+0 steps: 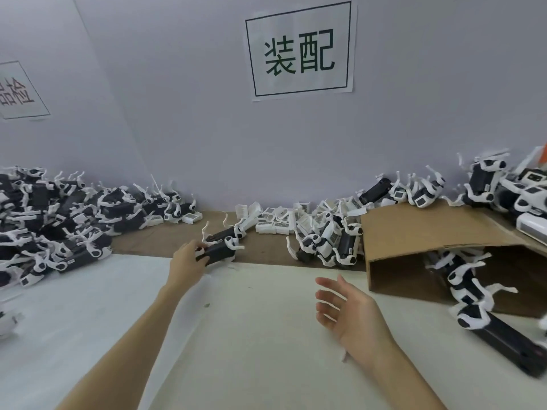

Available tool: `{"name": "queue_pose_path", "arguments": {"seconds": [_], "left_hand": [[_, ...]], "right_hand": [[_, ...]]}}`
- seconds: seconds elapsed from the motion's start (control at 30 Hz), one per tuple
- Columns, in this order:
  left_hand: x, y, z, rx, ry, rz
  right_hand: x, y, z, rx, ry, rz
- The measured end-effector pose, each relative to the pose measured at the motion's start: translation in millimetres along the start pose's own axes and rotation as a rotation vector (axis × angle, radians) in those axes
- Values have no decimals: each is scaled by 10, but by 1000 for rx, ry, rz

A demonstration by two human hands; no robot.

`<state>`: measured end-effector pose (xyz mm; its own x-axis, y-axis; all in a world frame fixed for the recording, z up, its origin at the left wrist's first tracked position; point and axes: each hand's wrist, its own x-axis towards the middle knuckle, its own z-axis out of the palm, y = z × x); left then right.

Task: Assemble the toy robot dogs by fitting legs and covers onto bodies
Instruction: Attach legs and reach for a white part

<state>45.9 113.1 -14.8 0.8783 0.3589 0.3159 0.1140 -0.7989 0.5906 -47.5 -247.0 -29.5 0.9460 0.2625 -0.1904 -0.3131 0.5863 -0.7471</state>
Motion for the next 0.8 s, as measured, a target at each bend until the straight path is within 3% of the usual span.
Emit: {"name": "queue_pose_path", "arguments": {"seconds": [0.3, 0.43, 0.57, 0.7, 0.8], "left_hand": [[-1149, 1038, 345, -373, -61, 478], [-1452, 1150, 501, -394, -125, 580], [-1537, 1123, 483, -535, -159, 499], [-1573, 1163, 362, -771, -425, 110], [-1527, 1154, 387, -844, -557, -28]], "right_hand": [[-27, -49, 69, 65, 163, -46], [-107, -122, -9, -146, 117, -65], [-137, -92, 7, -192, 167, -107], [-123, -56, 58, -160, 198, -131], [-137, -37, 64, -183, 153, -151]]}}
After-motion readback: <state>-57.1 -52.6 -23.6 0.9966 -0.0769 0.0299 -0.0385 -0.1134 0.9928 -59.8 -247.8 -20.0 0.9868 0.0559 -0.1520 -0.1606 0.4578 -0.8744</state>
